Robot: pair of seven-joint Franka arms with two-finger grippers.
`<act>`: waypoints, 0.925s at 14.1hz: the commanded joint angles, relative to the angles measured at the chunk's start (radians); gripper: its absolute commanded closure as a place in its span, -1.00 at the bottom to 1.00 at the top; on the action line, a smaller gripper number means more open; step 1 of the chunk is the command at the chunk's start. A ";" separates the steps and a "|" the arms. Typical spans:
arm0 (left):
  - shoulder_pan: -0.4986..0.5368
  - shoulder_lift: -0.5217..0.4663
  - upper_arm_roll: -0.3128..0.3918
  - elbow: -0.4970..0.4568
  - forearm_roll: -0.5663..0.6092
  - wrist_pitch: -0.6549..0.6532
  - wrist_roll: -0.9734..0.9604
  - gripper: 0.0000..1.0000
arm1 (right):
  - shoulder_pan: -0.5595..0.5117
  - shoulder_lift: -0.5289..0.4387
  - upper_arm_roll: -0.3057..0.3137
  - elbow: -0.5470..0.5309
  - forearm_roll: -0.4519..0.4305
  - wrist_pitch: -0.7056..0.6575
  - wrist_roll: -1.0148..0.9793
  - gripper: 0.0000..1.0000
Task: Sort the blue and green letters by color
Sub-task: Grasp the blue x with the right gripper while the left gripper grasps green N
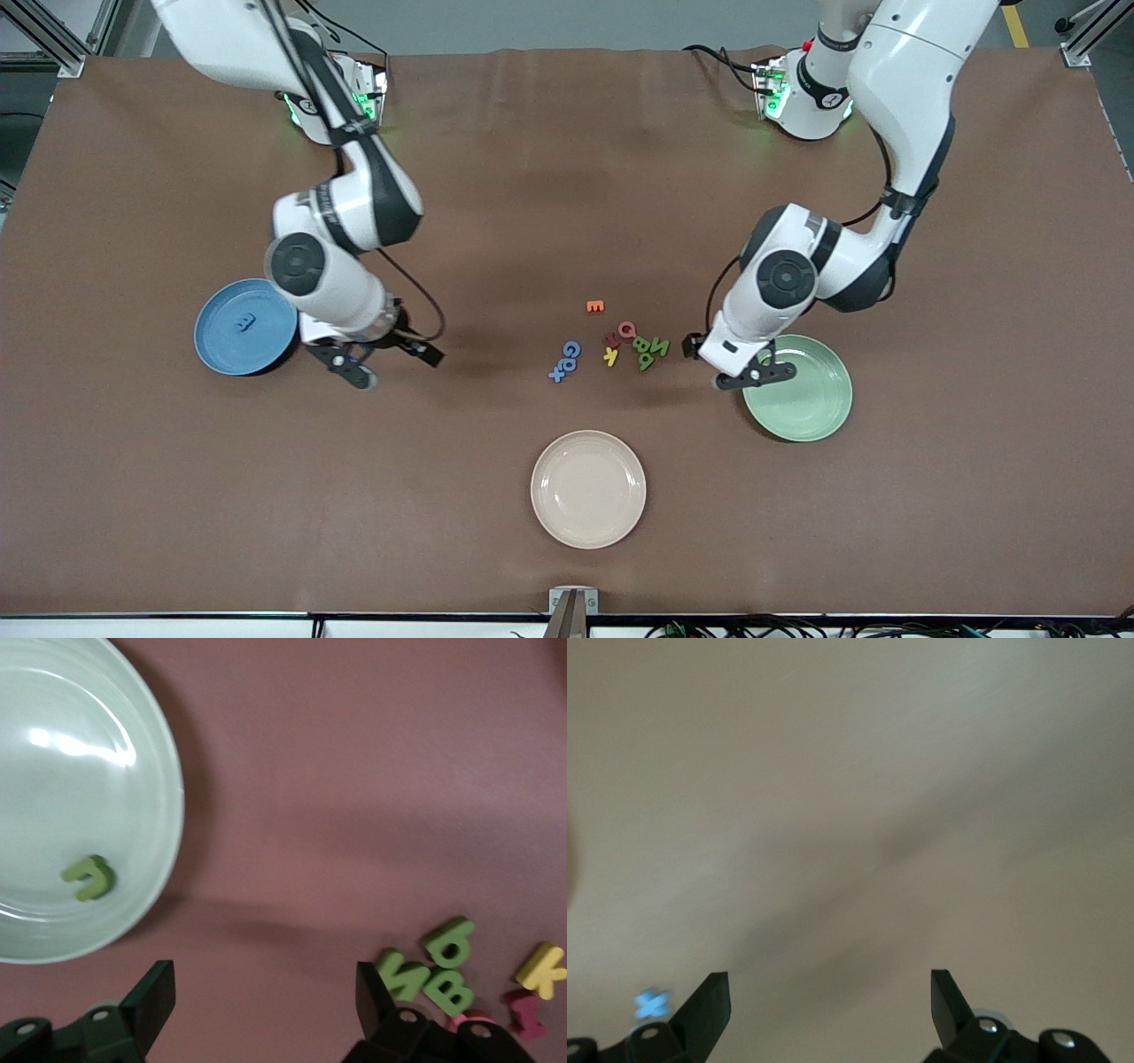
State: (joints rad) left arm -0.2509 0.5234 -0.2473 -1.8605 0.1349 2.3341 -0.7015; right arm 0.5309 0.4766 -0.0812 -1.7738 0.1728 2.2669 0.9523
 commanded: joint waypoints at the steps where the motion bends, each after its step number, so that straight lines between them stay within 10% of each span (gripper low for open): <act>1: -0.033 0.032 0.002 0.027 0.017 0.004 -0.026 -0.83 | 0.075 0.222 -0.014 0.297 -0.027 -0.079 0.139 -1.00; 7: -0.088 0.085 0.000 0.027 0.119 0.077 0.002 -0.83 | 0.168 0.489 -0.022 0.640 -0.075 -0.119 0.240 -1.00; 13: -0.094 0.122 -0.006 0.024 0.164 0.142 0.134 -0.81 | 0.199 0.562 -0.022 0.672 -0.102 -0.106 0.327 -0.80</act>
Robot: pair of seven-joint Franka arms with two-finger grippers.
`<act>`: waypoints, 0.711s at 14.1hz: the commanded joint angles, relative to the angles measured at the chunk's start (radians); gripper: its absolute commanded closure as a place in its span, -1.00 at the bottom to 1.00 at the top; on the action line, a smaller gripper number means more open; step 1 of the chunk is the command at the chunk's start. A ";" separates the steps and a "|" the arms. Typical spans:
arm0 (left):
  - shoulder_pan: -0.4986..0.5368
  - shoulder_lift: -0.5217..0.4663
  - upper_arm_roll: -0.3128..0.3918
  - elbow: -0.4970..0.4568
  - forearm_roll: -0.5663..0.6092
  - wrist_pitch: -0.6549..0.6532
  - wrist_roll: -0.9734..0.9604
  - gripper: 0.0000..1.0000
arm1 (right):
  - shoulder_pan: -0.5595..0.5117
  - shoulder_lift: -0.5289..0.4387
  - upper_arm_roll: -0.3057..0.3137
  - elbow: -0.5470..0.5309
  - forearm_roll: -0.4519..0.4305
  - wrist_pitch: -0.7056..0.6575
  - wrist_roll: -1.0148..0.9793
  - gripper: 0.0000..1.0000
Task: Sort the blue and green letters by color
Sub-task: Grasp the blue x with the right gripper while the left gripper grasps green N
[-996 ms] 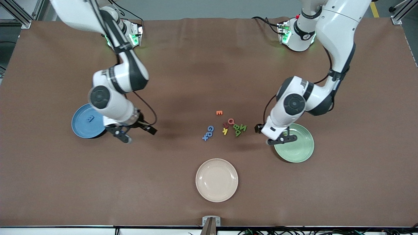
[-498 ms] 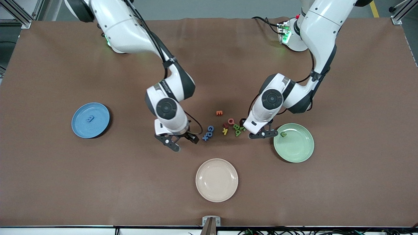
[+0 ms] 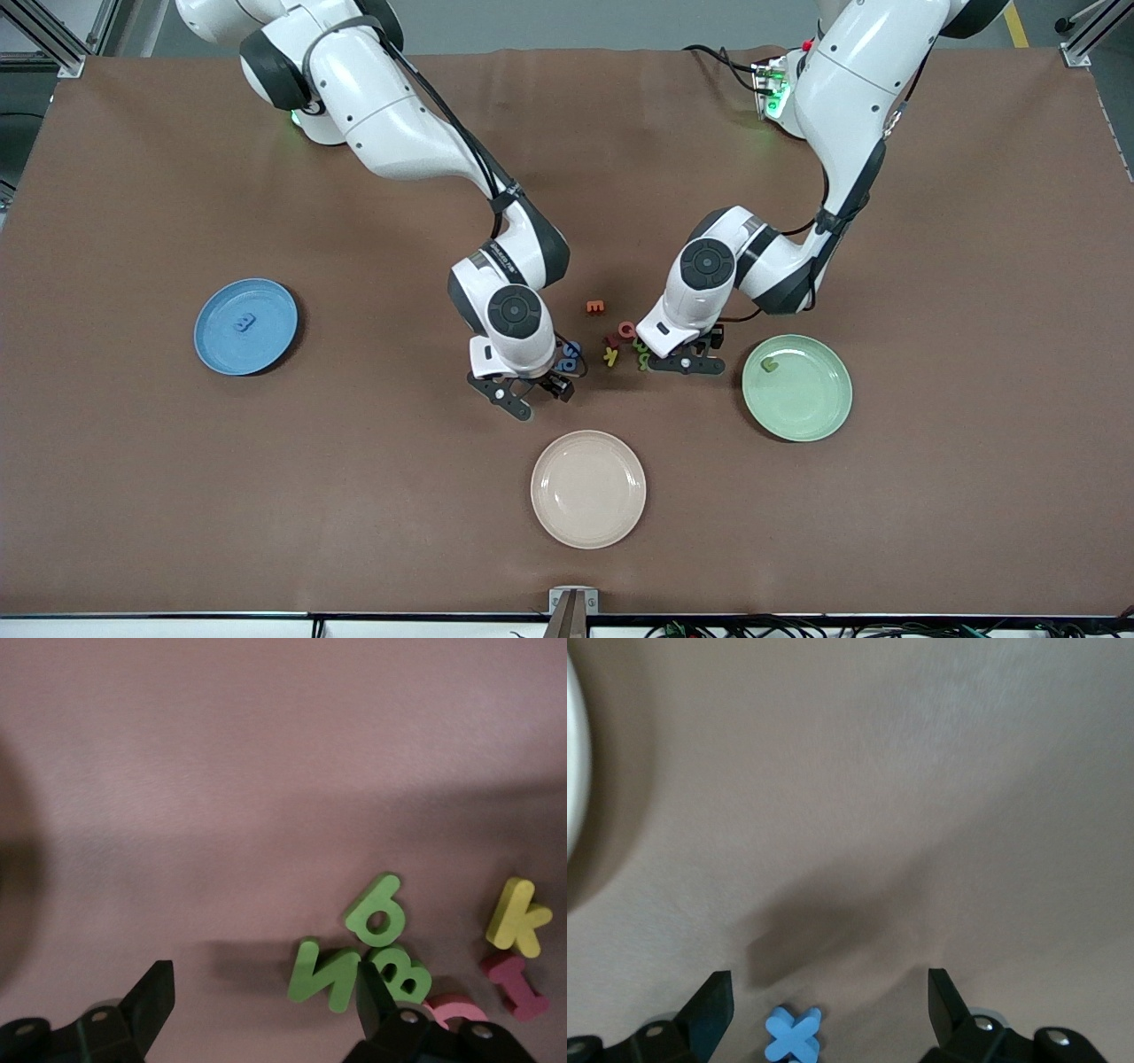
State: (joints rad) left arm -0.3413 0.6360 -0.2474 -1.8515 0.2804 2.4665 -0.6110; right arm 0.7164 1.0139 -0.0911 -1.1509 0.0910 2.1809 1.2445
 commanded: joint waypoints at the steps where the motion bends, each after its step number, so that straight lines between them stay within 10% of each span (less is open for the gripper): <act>1: -0.004 0.010 -0.012 0.011 0.019 0.008 0.060 -0.81 | 0.014 0.026 -0.010 0.050 -0.019 -0.018 0.036 -0.74; 10: 0.018 -0.001 -0.039 -0.044 0.019 0.009 0.122 -0.77 | 0.015 0.026 0.001 0.048 -0.010 -0.009 0.046 -0.21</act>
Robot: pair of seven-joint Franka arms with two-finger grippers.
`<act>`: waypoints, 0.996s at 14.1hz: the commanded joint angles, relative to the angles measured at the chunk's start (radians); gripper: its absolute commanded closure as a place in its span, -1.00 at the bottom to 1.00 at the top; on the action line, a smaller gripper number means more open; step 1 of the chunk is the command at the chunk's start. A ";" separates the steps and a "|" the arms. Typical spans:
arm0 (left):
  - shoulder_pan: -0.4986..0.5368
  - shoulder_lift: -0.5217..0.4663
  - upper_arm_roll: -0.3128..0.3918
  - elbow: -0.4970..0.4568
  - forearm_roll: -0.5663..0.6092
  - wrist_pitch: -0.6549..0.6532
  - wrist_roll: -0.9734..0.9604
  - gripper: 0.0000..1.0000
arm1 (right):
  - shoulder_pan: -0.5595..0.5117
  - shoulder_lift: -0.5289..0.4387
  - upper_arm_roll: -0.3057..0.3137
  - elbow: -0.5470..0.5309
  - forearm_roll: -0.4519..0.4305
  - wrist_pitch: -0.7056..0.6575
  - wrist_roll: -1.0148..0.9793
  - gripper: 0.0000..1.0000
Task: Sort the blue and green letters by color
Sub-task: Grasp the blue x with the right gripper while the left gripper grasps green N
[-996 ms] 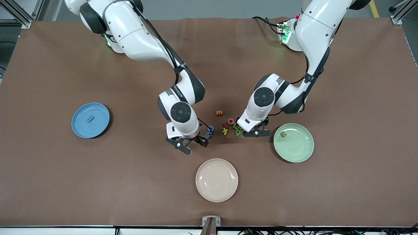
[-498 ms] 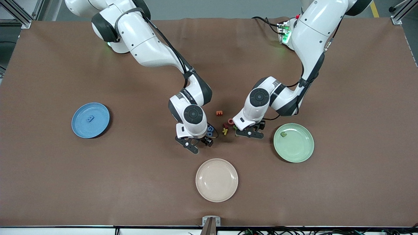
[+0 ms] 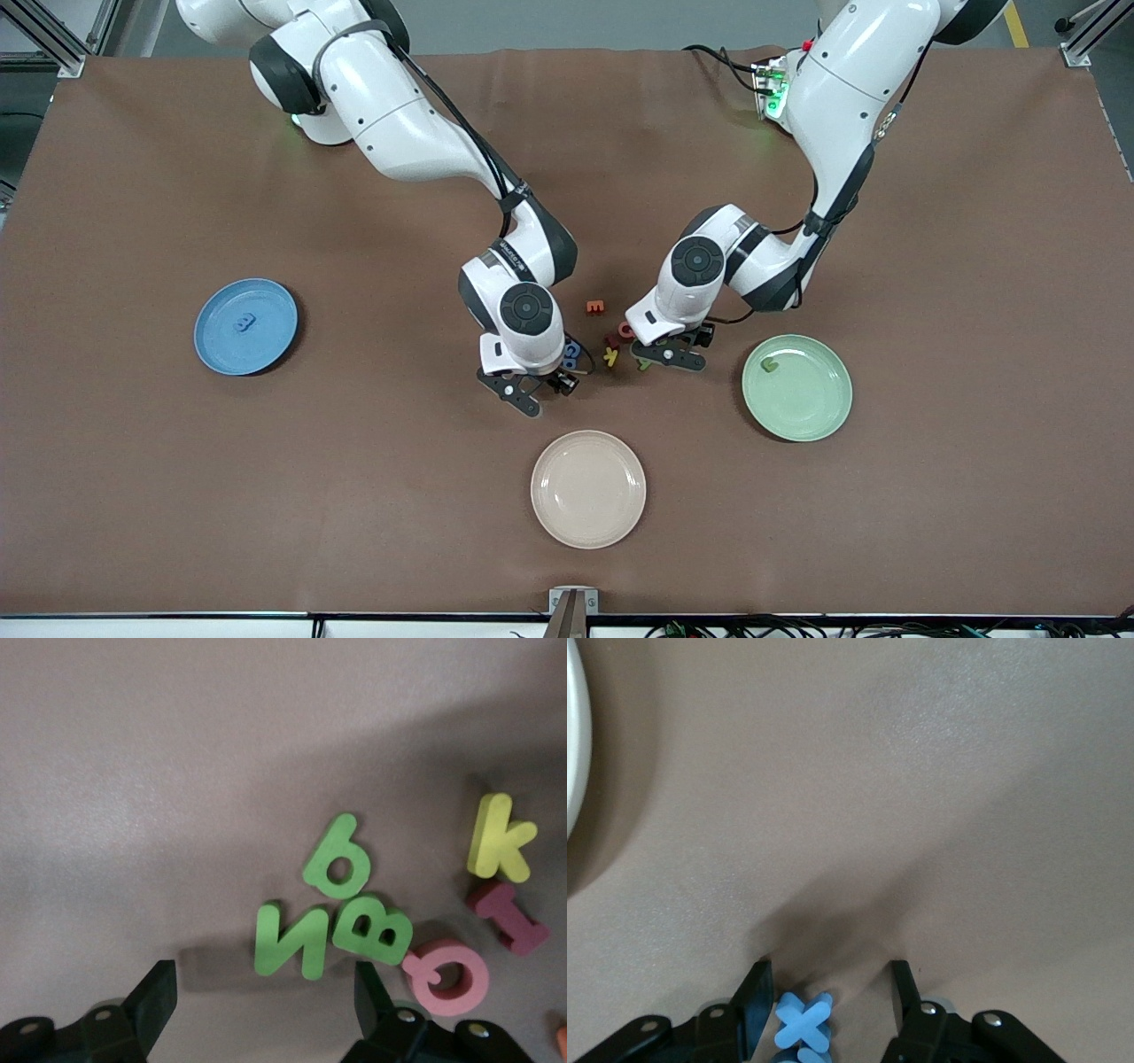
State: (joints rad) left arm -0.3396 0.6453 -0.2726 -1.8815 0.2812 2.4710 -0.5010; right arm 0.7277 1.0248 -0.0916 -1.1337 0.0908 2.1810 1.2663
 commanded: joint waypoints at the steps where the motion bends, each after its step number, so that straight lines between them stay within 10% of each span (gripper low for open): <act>1: 0.016 -0.009 -0.013 -0.013 0.018 0.011 0.012 -0.73 | 0.006 0.015 0.001 0.031 -0.010 -0.009 0.022 -0.17; 9: 0.040 0.016 -0.010 -0.002 0.018 0.112 0.016 -0.33 | 0.027 0.015 0.003 0.029 -0.006 0.006 0.039 -0.15; 14: 0.040 0.017 -0.010 -0.002 0.016 0.114 0.013 -0.01 | 0.026 0.015 0.003 0.026 -0.008 0.002 0.021 0.97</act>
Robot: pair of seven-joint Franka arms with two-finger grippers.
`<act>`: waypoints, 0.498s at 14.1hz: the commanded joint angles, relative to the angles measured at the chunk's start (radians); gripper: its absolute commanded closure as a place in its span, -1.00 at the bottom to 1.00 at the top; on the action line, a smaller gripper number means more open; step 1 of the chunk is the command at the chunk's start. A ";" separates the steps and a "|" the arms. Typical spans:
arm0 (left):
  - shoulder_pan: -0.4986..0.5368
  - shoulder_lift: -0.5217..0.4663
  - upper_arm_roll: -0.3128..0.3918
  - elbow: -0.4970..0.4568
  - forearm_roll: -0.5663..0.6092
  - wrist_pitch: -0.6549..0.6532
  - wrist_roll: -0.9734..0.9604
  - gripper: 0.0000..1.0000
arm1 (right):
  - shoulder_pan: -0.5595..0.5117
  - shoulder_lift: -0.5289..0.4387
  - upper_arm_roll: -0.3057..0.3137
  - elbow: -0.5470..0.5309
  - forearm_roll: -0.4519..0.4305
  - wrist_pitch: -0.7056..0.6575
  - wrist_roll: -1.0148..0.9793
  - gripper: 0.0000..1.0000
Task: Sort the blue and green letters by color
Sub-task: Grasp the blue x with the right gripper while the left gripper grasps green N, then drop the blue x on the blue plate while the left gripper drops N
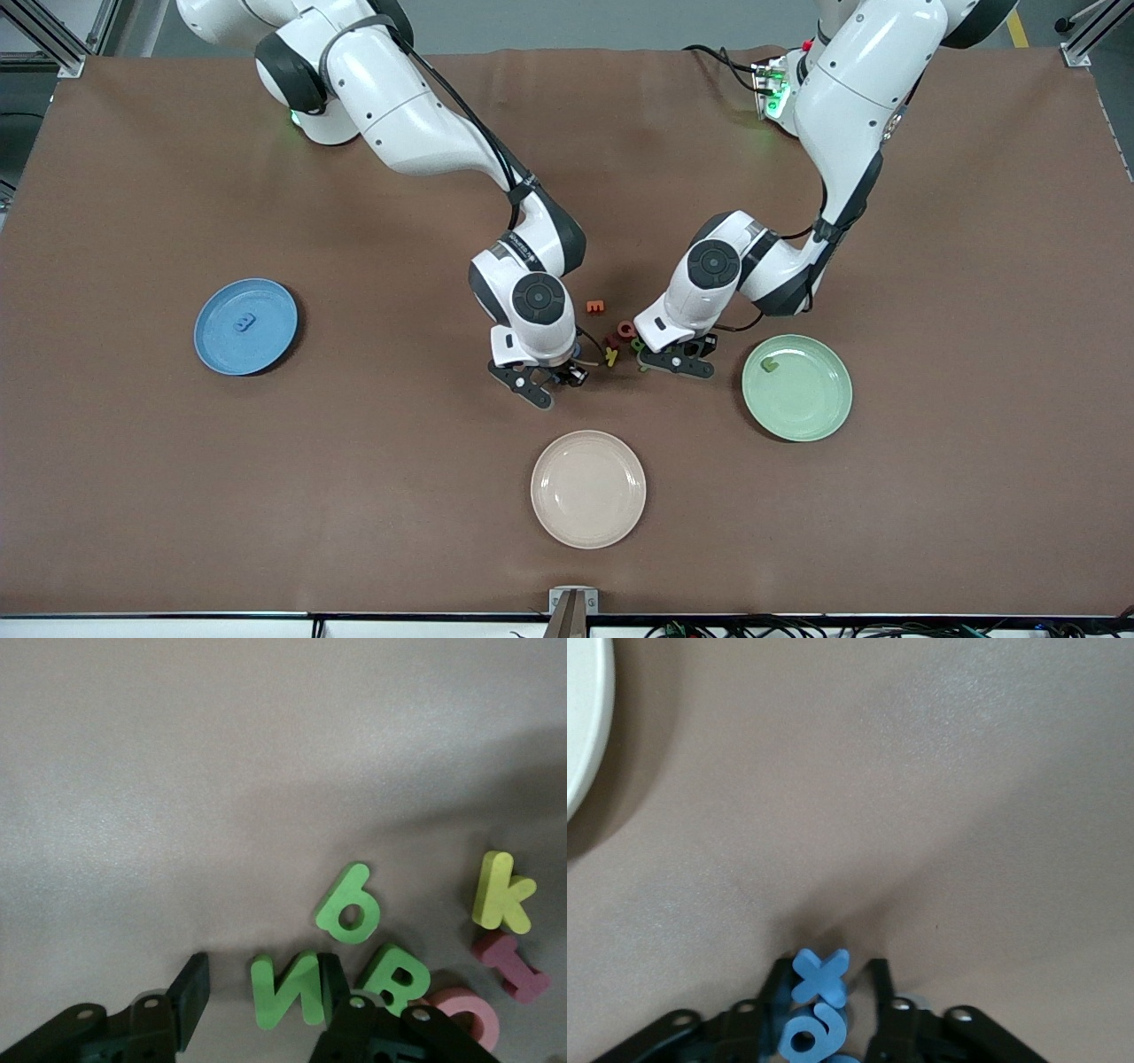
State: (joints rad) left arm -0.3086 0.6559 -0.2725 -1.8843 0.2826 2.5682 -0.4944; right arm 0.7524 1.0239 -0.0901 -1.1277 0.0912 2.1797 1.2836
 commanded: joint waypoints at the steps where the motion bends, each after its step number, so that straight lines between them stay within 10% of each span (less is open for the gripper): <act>1: 0.011 0.007 -0.010 0.001 0.015 0.017 0.004 0.05 | -0.001 0.016 0.001 0.020 -0.008 0.000 0.002 0.99; 7: 0.026 0.005 -0.010 -0.001 0.010 0.015 -0.081 0.64 | -0.073 -0.056 0.000 0.020 -0.002 -0.159 -0.177 0.99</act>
State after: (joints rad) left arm -0.2999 0.6537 -0.2761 -1.8806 0.2827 2.5686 -0.5381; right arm 0.7305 1.0200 -0.1027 -1.1106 0.0910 2.1107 1.2074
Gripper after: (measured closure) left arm 0.665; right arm 0.736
